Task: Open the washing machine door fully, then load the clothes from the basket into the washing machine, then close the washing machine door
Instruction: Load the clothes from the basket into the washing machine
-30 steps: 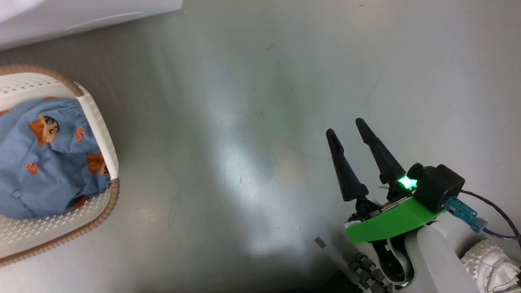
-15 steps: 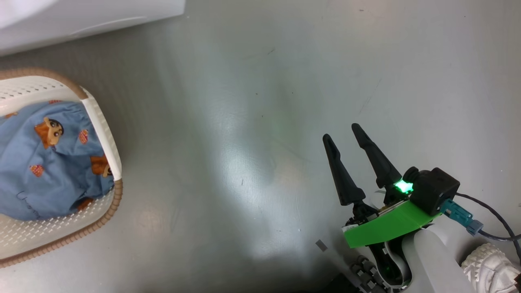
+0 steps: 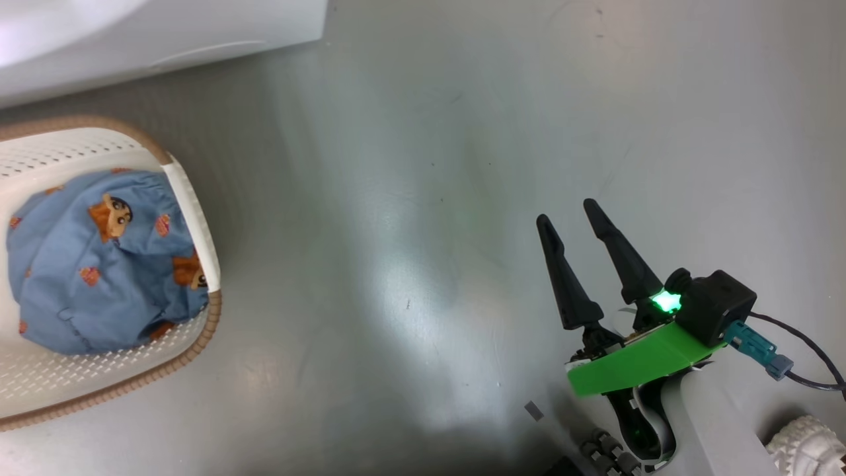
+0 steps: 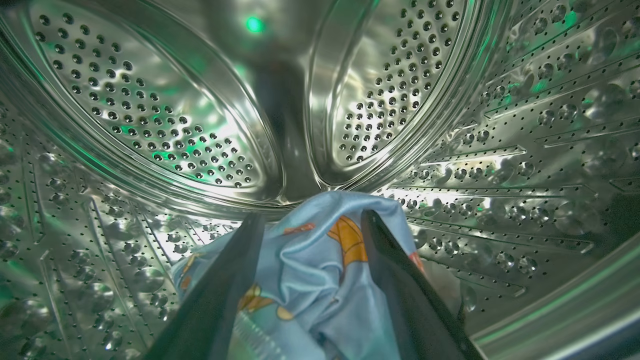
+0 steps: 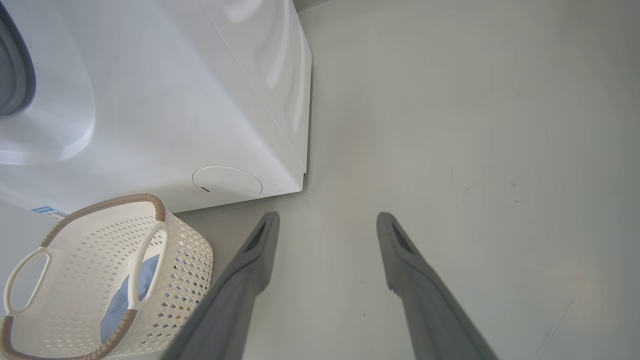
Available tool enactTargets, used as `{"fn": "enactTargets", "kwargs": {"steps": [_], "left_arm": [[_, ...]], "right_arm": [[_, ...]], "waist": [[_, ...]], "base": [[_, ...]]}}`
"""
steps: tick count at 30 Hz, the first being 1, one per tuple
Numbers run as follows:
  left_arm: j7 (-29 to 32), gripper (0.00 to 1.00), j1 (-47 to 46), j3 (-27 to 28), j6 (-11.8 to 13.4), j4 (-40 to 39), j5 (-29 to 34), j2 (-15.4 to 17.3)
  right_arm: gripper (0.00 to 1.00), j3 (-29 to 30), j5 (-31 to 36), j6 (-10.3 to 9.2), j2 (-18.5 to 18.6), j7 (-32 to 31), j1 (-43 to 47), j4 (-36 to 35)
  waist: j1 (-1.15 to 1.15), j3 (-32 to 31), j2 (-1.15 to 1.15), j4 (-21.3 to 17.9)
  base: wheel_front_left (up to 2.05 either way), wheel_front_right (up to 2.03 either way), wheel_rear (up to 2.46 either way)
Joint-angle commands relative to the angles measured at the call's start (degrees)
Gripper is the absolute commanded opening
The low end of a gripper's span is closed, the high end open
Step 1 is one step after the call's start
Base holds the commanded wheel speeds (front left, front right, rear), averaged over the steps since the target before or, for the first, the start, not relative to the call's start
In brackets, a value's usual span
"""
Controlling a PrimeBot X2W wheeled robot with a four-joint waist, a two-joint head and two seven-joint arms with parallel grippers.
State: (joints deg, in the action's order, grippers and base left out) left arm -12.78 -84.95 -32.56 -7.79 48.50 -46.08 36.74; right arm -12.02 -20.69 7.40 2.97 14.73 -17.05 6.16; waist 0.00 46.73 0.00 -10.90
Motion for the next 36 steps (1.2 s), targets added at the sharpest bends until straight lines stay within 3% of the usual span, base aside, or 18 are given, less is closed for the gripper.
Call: {"fn": "enactTargets", "kwargs": {"steps": [1, 15, 36], "left_arm": [[-0.6, 1.0, 0.5, 0.7, 0.3, -0.5, -0.2, 2.4], [-2.2, 1.0, 9.0, 2.8, 0.3, -2.2, -0.8, -0.7], [-2.2, 1.0, 35.5, 21.9, 0.3, -20.4, 8.2, -6.9]], "right_arm": [[1.0, -0.8, 0.7, 0.09, -0.1, 0.3, 1.4, -0.8], [1.0, 1.8, 1.9, 0.09, -0.1, 0.3, 0.9, 0.9], [1.0, 4.1, 3.0, 0.09, -0.1, 0.3, 2.1, 2.9]], "waist": [[0.0, -0.7, 0.0, 0.7], [0.0, -5.5, 0.0, 3.8], [0.0, -15.9, 0.0, 6.2]], "base": [[0.0, 0.0, 0.0], [0.0, 0.0, 0.0], [0.0, 0.0, 0.0]]}}
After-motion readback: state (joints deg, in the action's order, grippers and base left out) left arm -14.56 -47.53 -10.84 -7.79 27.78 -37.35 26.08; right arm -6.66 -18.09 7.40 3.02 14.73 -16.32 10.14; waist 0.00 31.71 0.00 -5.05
